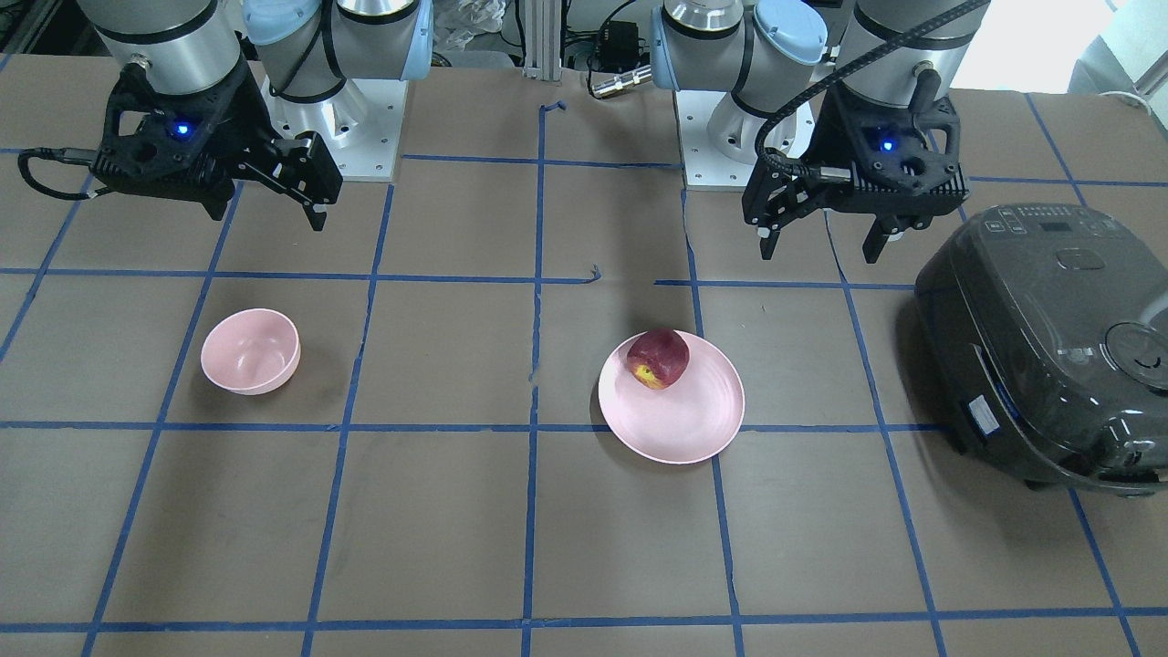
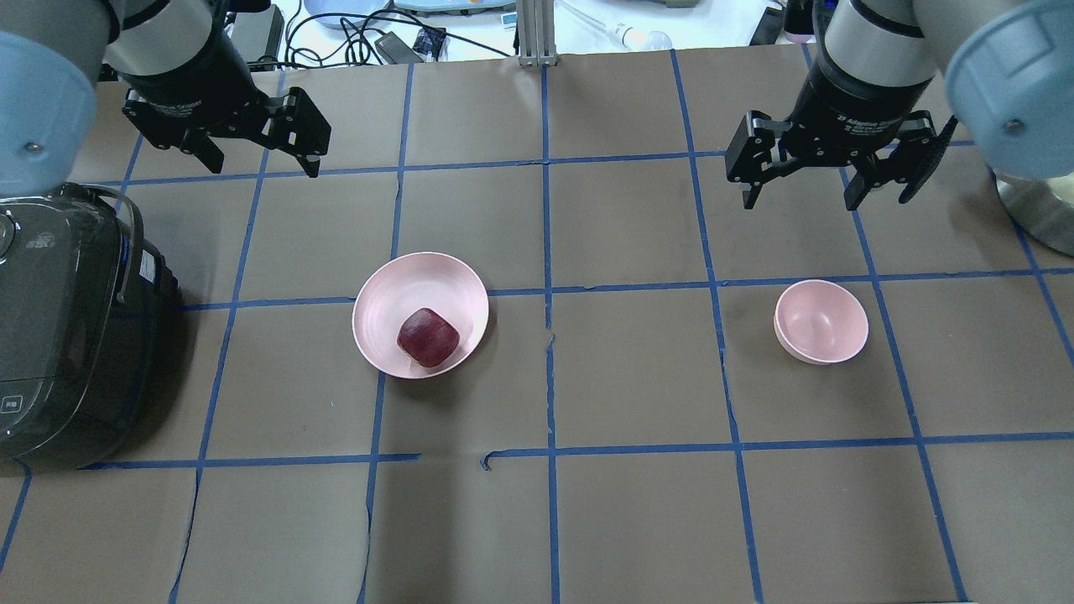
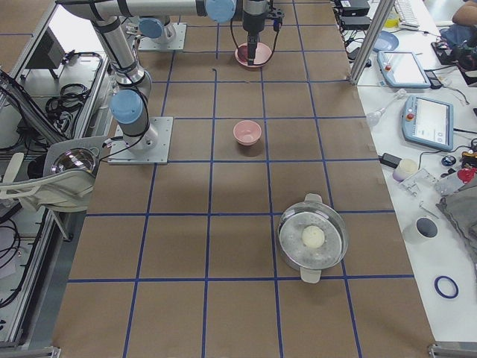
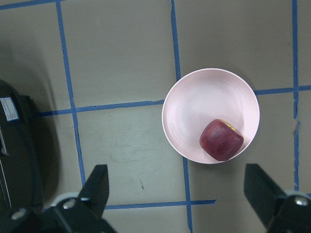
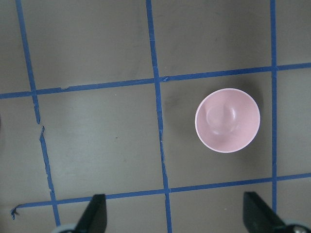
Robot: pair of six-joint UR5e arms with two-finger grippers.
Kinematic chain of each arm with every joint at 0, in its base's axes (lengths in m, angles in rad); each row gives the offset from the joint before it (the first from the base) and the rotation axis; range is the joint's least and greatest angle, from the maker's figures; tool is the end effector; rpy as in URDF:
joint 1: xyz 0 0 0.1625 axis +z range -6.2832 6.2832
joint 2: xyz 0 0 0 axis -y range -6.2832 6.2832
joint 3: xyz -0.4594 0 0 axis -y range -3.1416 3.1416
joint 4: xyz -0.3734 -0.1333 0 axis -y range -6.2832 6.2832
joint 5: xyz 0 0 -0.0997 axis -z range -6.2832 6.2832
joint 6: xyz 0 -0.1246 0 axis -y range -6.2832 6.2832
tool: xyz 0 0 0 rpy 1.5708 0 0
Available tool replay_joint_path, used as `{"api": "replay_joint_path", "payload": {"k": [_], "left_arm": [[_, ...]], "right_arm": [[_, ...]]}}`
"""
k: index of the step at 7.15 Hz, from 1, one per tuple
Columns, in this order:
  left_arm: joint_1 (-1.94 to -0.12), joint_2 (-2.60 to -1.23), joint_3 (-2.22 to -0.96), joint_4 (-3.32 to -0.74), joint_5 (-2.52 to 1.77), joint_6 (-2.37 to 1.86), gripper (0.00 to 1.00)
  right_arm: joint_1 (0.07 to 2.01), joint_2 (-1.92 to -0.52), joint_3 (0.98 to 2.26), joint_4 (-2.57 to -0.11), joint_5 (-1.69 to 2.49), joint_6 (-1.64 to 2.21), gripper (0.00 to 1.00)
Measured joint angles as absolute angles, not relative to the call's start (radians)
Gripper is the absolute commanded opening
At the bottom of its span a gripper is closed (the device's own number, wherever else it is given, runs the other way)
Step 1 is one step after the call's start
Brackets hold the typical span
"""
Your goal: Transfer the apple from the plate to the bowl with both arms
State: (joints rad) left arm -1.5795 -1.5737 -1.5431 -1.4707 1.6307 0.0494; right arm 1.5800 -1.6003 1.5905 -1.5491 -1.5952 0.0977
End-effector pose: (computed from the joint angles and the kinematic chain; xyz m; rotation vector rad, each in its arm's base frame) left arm -0.1301 -0.4879 0.5202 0.0835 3.0723 -0.1903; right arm 0.1345 -0.4568 0.4996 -0.1376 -3.1135 -0.0165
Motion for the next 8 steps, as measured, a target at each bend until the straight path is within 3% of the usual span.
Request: {"api": "replay_joint_path", "payload": {"k": [8], "left_arm": [[-1.576, -1.575, -1.544, -1.47, 1.598, 0.037, 1.0]], "right_arm": [[1.579, -1.595, 1.592, -1.542, -1.603, 0.084, 1.0]]}}
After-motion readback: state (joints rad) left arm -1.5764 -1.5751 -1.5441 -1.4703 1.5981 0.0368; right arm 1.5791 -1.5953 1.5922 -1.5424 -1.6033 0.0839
